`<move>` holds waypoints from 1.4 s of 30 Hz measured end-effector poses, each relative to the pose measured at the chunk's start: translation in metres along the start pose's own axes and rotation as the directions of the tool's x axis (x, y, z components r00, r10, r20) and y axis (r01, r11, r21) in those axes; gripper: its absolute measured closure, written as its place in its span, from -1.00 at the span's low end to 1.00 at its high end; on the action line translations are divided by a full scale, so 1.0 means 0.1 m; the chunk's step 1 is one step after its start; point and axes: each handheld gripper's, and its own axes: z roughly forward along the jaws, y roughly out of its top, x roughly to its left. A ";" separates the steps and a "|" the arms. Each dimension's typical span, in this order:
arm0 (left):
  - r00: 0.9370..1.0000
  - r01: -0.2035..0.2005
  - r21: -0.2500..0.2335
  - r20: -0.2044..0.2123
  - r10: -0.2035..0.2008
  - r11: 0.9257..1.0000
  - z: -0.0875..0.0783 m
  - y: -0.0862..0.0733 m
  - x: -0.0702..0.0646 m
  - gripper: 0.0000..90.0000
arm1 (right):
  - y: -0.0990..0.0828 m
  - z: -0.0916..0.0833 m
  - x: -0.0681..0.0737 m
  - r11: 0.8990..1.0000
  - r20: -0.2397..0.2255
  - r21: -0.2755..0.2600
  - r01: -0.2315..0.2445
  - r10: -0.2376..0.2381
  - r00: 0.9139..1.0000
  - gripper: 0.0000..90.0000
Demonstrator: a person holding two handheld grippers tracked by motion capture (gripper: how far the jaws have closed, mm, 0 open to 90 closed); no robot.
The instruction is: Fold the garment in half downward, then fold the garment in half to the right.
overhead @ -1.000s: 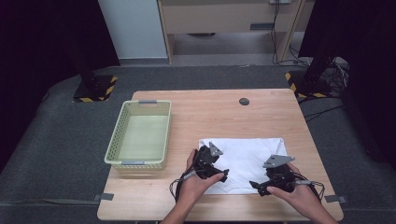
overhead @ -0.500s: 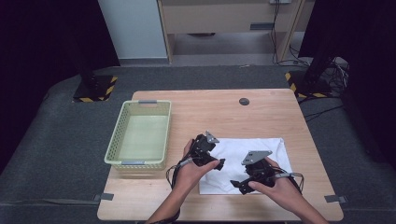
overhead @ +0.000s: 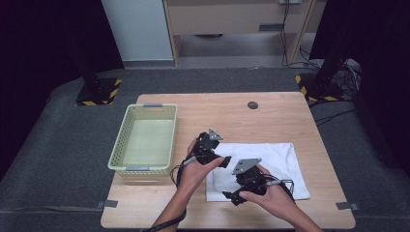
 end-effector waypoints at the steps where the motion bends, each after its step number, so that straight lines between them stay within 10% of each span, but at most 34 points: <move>1: 1.000 0.002 -0.006 -0.006 -0.002 1.000 0.00 0.00 0.00 -0.83 | 0.01 0.01 0.01 1.000 -0.002 0.001 0.003 -0.003 1.000 -0.82; 42: 0.996 0.074 -0.035 -0.042 -0.076 0.997 0.10 0.01 0.27 -0.79 | 0.06 0.43 0.22 0.999 -0.009 -0.036 0.012 -0.012 1.000 -0.66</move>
